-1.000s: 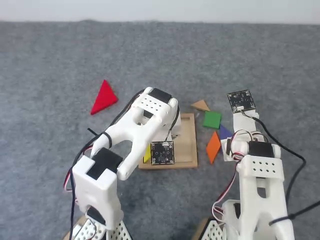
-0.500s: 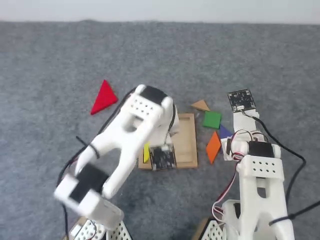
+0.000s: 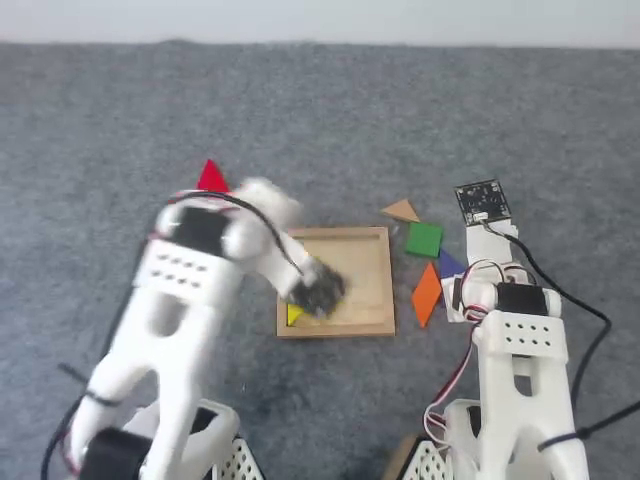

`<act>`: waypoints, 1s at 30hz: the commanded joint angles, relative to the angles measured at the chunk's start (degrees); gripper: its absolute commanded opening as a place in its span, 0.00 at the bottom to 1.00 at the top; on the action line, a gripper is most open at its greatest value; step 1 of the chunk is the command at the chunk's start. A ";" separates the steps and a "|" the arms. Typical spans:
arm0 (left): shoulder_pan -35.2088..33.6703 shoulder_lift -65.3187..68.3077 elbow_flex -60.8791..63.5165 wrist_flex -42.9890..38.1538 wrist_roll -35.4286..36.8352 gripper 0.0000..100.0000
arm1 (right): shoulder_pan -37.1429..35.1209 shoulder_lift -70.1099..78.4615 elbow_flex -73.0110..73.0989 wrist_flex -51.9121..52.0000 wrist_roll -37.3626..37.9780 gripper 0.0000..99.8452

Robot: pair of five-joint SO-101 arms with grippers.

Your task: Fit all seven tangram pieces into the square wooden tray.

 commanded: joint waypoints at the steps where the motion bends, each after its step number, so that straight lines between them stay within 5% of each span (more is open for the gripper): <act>1: -8.44 -2.81 -3.12 -5.19 11.08 0.01 | 0.40 -0.75 -0.53 -1.27 -0.18 0.02; 12: -11.34 13.54 -2.77 -27.43 17.67 0.03 | 0.40 -0.75 -0.53 -1.27 -0.18 0.02; 20: -13.54 23.21 -2.51 -35.16 17.76 0.01 | 0.40 -0.75 0.26 -3.03 -0.18 0.02; 26: -16.35 22.07 -2.59 -34.64 17.85 0.01 | 0.48 -0.75 0.53 -3.30 -0.18 0.02; 30: -16.18 22.86 -11.21 -18.02 17.58 0.01 | 0.40 -0.75 0.62 -3.30 -0.18 0.02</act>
